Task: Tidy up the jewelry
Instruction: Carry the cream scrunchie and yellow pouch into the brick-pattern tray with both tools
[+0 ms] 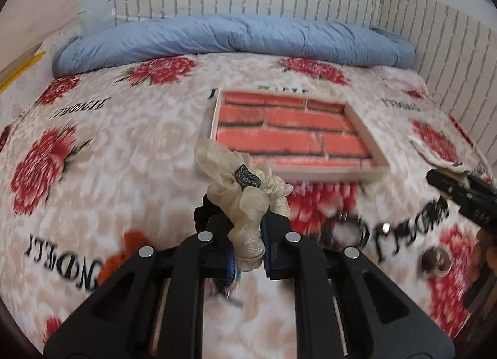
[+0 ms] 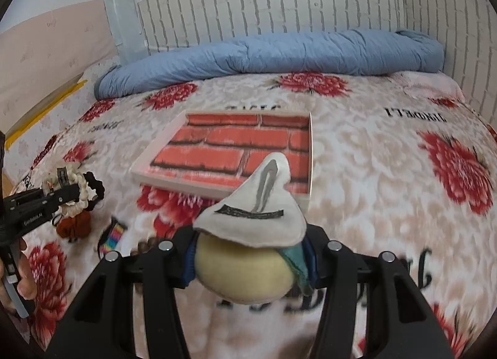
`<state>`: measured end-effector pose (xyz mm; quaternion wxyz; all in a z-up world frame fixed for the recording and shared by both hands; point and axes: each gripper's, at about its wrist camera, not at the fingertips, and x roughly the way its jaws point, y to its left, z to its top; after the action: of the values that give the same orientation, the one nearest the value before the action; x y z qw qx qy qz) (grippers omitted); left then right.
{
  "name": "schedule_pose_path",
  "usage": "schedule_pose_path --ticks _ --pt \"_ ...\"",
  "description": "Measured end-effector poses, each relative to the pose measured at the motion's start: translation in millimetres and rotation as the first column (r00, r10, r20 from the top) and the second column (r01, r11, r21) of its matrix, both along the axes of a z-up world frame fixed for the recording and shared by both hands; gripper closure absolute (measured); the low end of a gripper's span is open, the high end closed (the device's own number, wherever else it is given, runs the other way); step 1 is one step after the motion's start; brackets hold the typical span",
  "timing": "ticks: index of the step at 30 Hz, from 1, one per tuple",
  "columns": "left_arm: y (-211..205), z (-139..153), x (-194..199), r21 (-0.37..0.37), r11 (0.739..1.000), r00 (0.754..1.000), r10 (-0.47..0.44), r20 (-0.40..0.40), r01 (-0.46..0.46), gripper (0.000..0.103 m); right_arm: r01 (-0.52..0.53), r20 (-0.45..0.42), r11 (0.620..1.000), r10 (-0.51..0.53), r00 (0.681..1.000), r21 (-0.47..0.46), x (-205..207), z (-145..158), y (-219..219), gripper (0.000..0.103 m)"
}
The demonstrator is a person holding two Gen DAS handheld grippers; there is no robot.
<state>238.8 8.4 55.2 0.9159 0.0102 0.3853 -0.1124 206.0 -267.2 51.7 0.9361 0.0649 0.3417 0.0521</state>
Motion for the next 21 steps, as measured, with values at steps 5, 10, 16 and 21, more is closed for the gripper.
schedule_pose_path --ticks 5,10,16,21 --pt "-18.3 12.8 45.7 0.022 1.0 1.0 -0.013 0.01 0.012 0.091 -0.005 -0.005 1.0 0.005 1.0 0.02 50.5 4.6 -5.4 0.051" --pt "-37.5 6.0 94.6 0.053 0.998 1.0 -0.017 -0.013 0.018 0.091 0.0 -0.029 1.0 0.001 1.0 0.029 97.5 -0.6 -8.4 0.051" --pt "-54.3 -12.9 146.3 0.07 0.997 0.999 -0.01 -0.04 0.013 0.091 0.0 -0.068 1.0 0.0 0.998 -0.002 154.0 -20.9 -7.2 0.051" --pt "-68.2 -35.5 191.4 0.088 0.996 0.998 -0.007 -0.066 0.013 0.091 0.001 -0.099 1.0 -0.002 0.995 -0.007 192.0 -47.2 -4.9 0.051"
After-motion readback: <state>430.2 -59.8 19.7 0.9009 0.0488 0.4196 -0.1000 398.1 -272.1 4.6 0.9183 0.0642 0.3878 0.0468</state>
